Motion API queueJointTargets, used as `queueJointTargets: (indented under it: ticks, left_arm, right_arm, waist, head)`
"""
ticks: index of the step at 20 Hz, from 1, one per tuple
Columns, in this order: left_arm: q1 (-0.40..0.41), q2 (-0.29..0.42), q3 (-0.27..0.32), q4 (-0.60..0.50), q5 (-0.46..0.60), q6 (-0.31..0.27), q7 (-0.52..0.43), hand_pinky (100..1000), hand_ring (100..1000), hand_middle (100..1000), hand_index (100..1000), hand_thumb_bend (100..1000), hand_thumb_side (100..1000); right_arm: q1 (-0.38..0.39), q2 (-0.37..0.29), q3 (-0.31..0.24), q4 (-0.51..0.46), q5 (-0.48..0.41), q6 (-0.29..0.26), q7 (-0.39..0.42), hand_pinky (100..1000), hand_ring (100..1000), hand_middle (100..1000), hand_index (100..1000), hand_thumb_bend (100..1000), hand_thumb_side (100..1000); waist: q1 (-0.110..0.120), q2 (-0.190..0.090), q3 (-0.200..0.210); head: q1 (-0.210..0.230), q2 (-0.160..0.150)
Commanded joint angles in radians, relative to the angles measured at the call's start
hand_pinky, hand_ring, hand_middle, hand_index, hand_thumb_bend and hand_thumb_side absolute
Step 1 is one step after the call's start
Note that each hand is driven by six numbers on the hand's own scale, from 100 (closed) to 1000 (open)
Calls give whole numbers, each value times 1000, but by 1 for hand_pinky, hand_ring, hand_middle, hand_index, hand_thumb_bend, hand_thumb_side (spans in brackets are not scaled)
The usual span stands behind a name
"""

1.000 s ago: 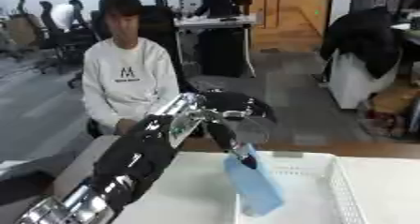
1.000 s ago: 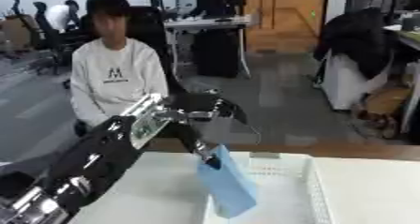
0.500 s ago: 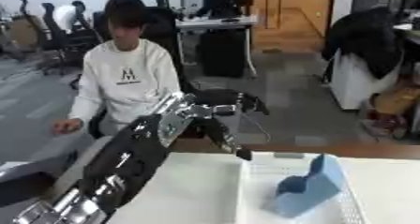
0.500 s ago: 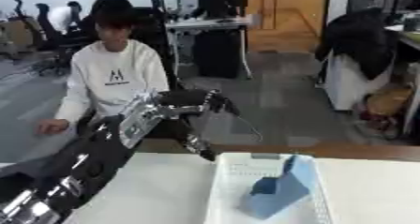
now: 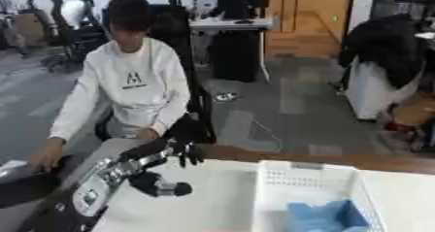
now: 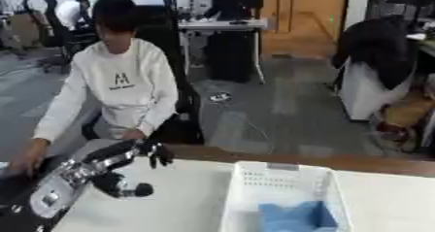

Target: Pick up objects on the table and place them in the box.

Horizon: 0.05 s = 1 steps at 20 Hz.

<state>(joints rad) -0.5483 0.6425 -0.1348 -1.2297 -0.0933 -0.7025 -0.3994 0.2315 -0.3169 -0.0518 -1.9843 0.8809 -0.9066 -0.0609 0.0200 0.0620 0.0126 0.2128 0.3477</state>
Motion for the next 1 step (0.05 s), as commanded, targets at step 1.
queueJointTargets:
  ticks: [1]
  left_arm:
    - [58,-23,60,-180,125,12,-122,452,564,621,846,477,803]
  right_arm:
    - [11,24,-38,-16,28,0,-33,212,511,460,532,100,839]
  waist:
    - [-4,-6,11]
  head:
    - [-19,3]
